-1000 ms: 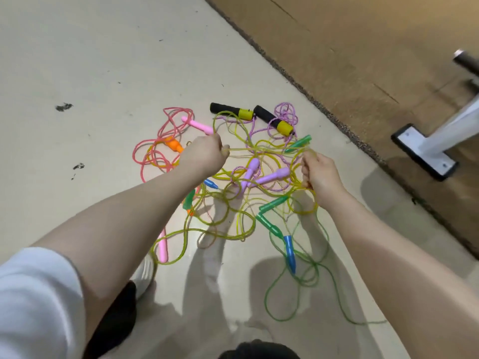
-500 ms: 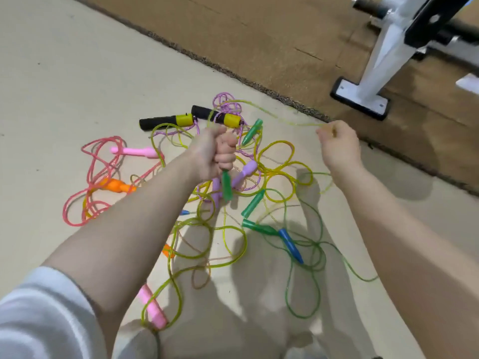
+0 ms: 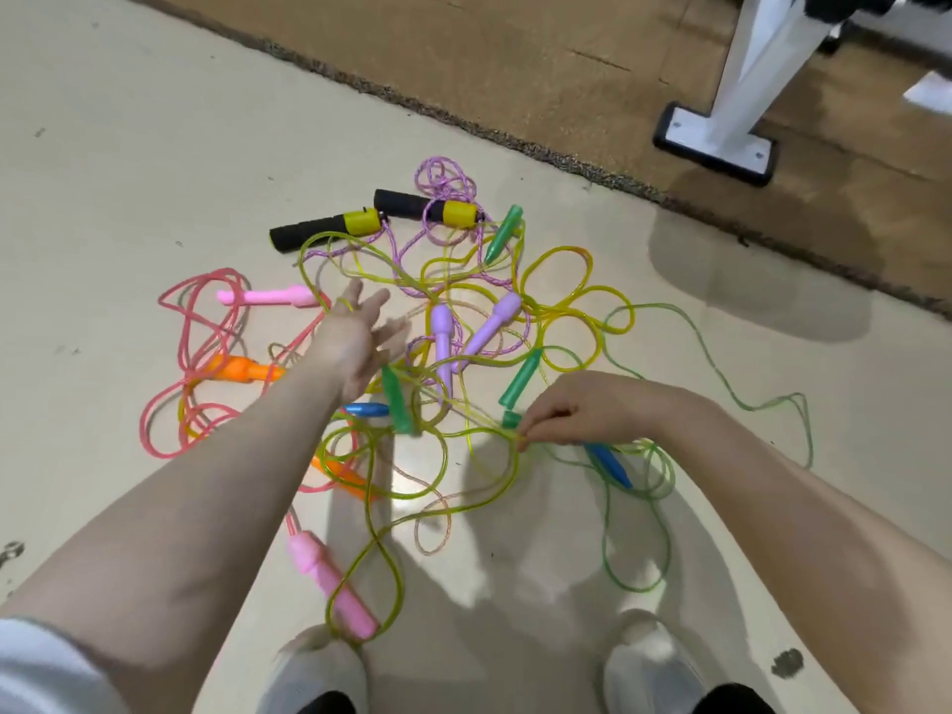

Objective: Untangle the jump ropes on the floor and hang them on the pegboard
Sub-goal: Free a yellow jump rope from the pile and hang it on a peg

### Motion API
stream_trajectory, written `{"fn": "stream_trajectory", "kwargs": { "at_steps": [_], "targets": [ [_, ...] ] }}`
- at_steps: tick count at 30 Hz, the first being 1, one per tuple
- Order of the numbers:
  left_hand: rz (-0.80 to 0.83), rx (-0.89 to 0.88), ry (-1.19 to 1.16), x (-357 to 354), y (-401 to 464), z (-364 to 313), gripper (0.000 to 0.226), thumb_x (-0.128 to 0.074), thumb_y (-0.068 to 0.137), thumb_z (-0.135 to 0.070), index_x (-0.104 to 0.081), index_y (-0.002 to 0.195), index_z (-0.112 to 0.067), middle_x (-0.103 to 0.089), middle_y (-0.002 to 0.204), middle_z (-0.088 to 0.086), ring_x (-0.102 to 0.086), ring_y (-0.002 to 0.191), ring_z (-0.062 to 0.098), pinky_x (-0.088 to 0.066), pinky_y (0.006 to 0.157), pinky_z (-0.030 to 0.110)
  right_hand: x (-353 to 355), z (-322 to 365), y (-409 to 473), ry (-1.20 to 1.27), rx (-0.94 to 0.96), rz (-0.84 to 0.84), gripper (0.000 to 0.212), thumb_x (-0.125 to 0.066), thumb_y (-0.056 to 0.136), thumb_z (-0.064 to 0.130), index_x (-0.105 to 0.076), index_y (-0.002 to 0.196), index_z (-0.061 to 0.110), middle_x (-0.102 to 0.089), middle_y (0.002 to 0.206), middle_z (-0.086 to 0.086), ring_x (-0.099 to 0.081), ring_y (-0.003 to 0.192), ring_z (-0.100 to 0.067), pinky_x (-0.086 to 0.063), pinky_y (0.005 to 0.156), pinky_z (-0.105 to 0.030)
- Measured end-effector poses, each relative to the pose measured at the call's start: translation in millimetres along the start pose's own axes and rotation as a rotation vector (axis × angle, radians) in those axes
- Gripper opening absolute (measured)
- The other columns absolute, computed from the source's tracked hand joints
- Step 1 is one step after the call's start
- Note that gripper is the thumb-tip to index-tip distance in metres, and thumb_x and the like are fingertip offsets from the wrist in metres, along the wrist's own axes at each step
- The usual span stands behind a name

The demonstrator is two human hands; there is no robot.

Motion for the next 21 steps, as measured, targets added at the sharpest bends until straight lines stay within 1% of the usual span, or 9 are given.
{"fn": "stream_trajectory", "kwargs": {
  "at_steps": [3, 5, 7, 10, 13, 15, 17, 19, 21],
  "targets": [
    [0.21, 0.027, 0.168, -25, -26, -3, 0.043, -0.037, 0.101, -0.021, -0.028, 0.143, -0.023, -0.063, 0.118, 0.002, -0.07, 0.072, 0.021, -0.058, 0.054, 0.032, 26, 46, -17, 0.146, 0.204, -0.021, 0.015, -0.061, 0.089, 0.016, -0.073, 0.097, 0.017, -0.067, 0.071, 0.016, -0.053, 0.067, 0.014, -0.038, 0.068, -0.007],
    [0.45, 0.067, 0.232, -49, -50, -10, 0.046, -0.024, 0.1, -0.042, -0.046, 0.13, -0.015, -0.07, 0.094, 0.005, -0.067, 0.052, 0.02, -0.051, 0.043, 0.024, 48, 58, -25, 0.434, 0.322, -0.309, 0.018, -0.057, 0.089, 0.002, -0.067, 0.1, 0.011, -0.064, 0.059, 0.024, -0.054, 0.065, 0.019, -0.037, 0.065, -0.001],
    [0.627, 0.156, 0.21, -68, -64, -18, 0.076, -0.009, 0.092, -0.061, -0.063, 0.102, -0.009, -0.068, 0.071, 0.007, -0.054, 0.033, 0.016, -0.039, 0.034, 0.016, 72, 48, -24, 0.599, 0.332, -0.752, 0.016, -0.055, 0.09, 0.001, -0.065, 0.098, 0.01, -0.057, 0.046, 0.022, -0.051, 0.05, 0.011, -0.036, 0.055, -0.003],
    [0.92, 0.241, 0.106, -82, -76, -30, 0.083, -0.026, 0.078, -0.075, -0.069, 0.079, -0.004, -0.056, 0.048, 0.007, -0.031, 0.019, 0.005, -0.02, 0.031, 0.006, 78, 15, -6, 0.422, 0.069, -1.148, 0.019, -0.059, 0.089, 0.019, -0.069, 0.074, 0.014, -0.051, 0.052, 0.01, -0.039, 0.052, 0.0, -0.03, 0.053, -0.017],
    [1.035, 0.107, 0.016, -83, -83, -47, 0.052, -0.059, 0.074, -0.055, -0.066, 0.111, -0.019, -0.067, 0.067, 0.004, -0.034, 0.024, -0.003, -0.022, 0.028, 0.007, 45, 2, 11, 0.165, -0.023, -0.8, 0.027, -0.05, 0.095, 0.027, -0.061, 0.073, 0.014, -0.048, 0.059, 0.008, -0.046, 0.061, -0.009, -0.031, 0.053, -0.019],
    [0.813, -0.017, -0.011, -82, -77, -56, 0.051, -0.051, 0.078, -0.043, -0.048, 0.128, -0.029, -0.073, 0.093, 0.001, -0.048, 0.032, 0.0, -0.03, 0.029, 0.007, 20, 11, 11, 0.069, 0.006, -0.411, 0.032, -0.04, 0.099, 0.026, -0.061, 0.077, 0.017, -0.049, 0.061, 0.006, -0.047, 0.055, -0.003, -0.034, 0.055, -0.022],
    [0.578, -0.081, -0.046, -74, -66, -59, 0.056, -0.046, 0.085, -0.033, -0.033, 0.139, -0.03, -0.066, 0.118, 0.001, -0.069, 0.058, 0.013, -0.051, 0.046, 0.012, 12, 24, 3, 0.036, 0.022, -0.157, 0.031, -0.037, 0.098, 0.022, -0.064, 0.088, 0.012, -0.051, 0.061, 0.003, -0.045, 0.043, 0.0, -0.035, 0.047, -0.017],
    [0.415, -0.097, 0.01, -61, -53, -51, 0.062, -0.047, 0.092, -0.025, -0.02, 0.147, -0.032, -0.055, 0.132, 0.003, -0.072, 0.078, 0.023, -0.057, 0.071, 0.027, 20, 38, -12, 0.059, 0.066, -0.064, 0.026, -0.041, 0.097, 0.023, -0.064, 0.094, 0.01, -0.054, 0.057, 0.005, -0.04, 0.037, -0.002, -0.034, 0.042, -0.016],
    [0.361, -0.055, 0.121, -51, -50, -36, 0.058, -0.044, 0.096, -0.026, -0.018, 0.147, -0.036, -0.053, 0.135, 0.004, -0.072, 0.078, 0.024, -0.059, 0.072, 0.033, 37, 51, -27, 0.102, 0.186, -0.088, 0.018, -0.053, 0.093, 0.018, -0.065, 0.099, 0.006, -0.053, 0.046, 0.013, -0.035, 0.038, -0.004, -0.029, 0.041, -0.016]
  ]
}}
Point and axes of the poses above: each hand's wrist, its own y-axis towards the middle knuckle, its own x-axis out of the back of the hand, z = x × y, the point moved 1 cm from there along y, towards the middle knuckle
